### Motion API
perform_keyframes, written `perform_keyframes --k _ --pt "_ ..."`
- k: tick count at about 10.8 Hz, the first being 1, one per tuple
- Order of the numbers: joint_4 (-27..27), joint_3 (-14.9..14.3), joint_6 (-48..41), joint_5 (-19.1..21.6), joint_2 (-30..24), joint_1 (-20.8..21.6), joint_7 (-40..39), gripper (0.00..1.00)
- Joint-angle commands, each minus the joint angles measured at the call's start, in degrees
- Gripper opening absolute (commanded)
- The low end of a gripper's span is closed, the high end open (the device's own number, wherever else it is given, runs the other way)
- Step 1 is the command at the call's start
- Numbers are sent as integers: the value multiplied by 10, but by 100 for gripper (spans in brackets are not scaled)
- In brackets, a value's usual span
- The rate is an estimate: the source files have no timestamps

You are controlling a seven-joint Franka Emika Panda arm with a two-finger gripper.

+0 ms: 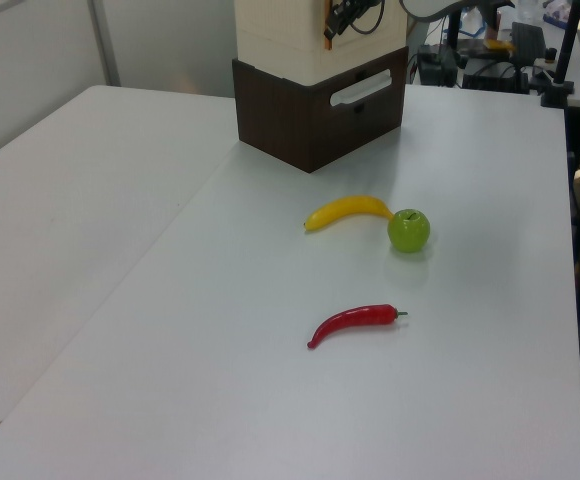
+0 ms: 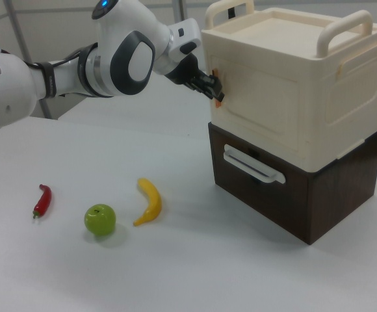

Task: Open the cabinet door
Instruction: 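Move the gripper to the orange handle on the cabinet door and grasp it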

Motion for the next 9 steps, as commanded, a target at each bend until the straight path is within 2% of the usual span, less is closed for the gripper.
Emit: perform_keyframes --k 1,4,8,9 --pt "7 0 10 -14 6 2 10 14" --pt "7 0 9 -13 4 2 8 9" --pt "-1 0 -6 -10 -10 5 12 8" --pt "-3 4 -33 -10 -18 6 13 8"
